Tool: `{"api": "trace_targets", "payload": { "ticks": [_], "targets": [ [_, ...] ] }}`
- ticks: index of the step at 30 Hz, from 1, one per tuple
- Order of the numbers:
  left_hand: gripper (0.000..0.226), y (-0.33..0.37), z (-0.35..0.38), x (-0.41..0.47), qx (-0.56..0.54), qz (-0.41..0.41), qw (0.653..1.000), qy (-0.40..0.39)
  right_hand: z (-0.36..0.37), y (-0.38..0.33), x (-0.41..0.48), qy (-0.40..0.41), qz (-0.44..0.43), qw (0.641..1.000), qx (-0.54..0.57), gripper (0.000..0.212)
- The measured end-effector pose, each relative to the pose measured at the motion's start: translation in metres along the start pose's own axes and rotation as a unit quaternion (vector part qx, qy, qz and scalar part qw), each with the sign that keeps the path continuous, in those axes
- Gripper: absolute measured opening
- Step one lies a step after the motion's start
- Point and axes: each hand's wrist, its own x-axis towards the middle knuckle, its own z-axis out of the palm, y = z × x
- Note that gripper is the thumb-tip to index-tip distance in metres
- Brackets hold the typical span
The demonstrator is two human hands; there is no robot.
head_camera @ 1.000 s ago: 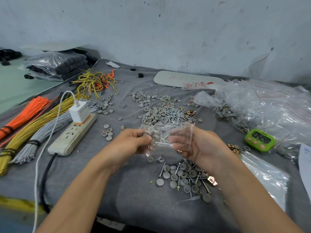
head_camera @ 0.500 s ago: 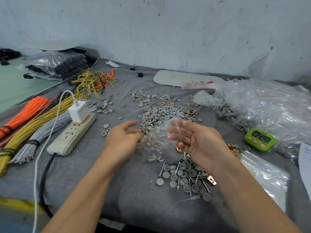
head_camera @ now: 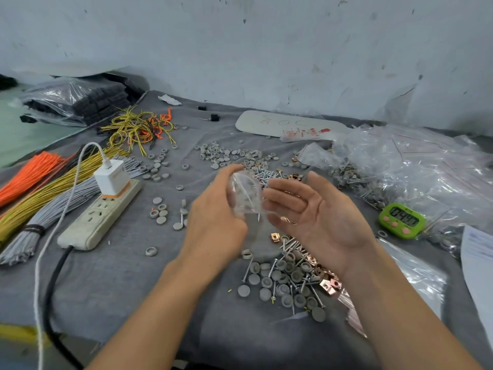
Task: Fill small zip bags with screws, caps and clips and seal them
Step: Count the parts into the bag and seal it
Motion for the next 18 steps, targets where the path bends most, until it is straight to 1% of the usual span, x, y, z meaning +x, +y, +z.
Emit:
{"api": "trace_targets", "payload": {
  "ticks": [1, 2, 3, 4, 5, 6, 7, 8, 9, 10, 11, 12, 13, 14, 15, 18],
  "targets": [
    [0.068, -0.001, -0.004, 0.003, -0.02, -0.025, 0.999, 0.008, -0.005, -0.002, -0.001, 0.067, -0.015, 0.997, -0.032, 0.043],
    [0.06, -0.003, -0.009, 0.007, -0.048, -0.054, 0.997, 0.019, -0.011, -0.004, -0.001, 0.144, -0.033, 0.984, -0.099, 0.036],
    [0.057, -0.005, -0.016, 0.01, -0.08, -0.085, 0.993, 0.033, -0.017, -0.005, -0.002, 0.22, -0.049, 0.952, -0.209, 0.027],
    [0.059, -0.008, -0.023, 0.013, -0.115, -0.115, 0.985, 0.048, -0.024, -0.005, -0.002, 0.276, -0.062, 0.893, -0.349, 0.021],
    [0.063, -0.011, -0.03, 0.016, -0.151, -0.137, 0.977, 0.064, -0.031, -0.004, -0.003, 0.303, -0.066, 0.819, -0.483, 0.018],
    [0.065, -0.014, -0.036, 0.018, -0.172, -0.142, 0.972, 0.078, -0.036, -0.003, -0.003, 0.302, -0.057, 0.751, -0.584, 0.017],
    [0.065, -0.016, -0.04, 0.019, -0.169, -0.131, 0.973, 0.086, -0.04, -0.001, -0.004, 0.286, -0.035, 0.709, -0.644, 0.018],
    [0.063, -0.018, -0.041, 0.02, -0.138, -0.108, 0.981, 0.083, -0.041, 0.001, -0.004, 0.261, -0.006, 0.69, -0.675, 0.022],
    [0.057, -0.018, -0.039, 0.019, -0.072, -0.073, 0.993, 0.058, -0.042, 0.004, -0.004, 0.232, 0.018, 0.68, -0.696, 0.028],
    [0.05, -0.017, -0.034, 0.018, 0.026, -0.037, 0.999, 0.012, -0.042, 0.007, -0.004, 0.2, 0.035, 0.67, -0.715, 0.033],
    [0.046, -0.015, -0.028, 0.016, 0.129, -0.006, 0.991, -0.042, -0.041, 0.009, -0.004, 0.168, 0.043, 0.659, -0.732, 0.037],
    [0.053, -0.013, -0.02, 0.015, 0.215, 0.012, 0.972, -0.097, -0.039, 0.011, -0.003, 0.147, 0.044, 0.653, -0.742, 0.039],
    [0.066, -0.012, -0.012, 0.014, 0.265, 0.017, 0.952, -0.153, -0.037, 0.011, -0.003, 0.141, 0.04, 0.651, -0.744, 0.038],
    [0.081, -0.012, -0.005, 0.013, 0.28, 0.018, 0.94, -0.194, -0.037, 0.011, -0.002, 0.149, 0.035, 0.644, -0.75, 0.034],
    [0.091, -0.011, -0.001, 0.012, 0.274, 0.02, 0.938, -0.213, -0.038, 0.009, -0.002, 0.164, 0.028, 0.627, -0.761, 0.032],
    [0.101, -0.013, 0.0, 0.012, 0.234, 0.05, 0.944, -0.228, -0.039, 0.006, -0.001, 0.217, 0.023, 0.557, -0.801, 0.029]
  ]
}}
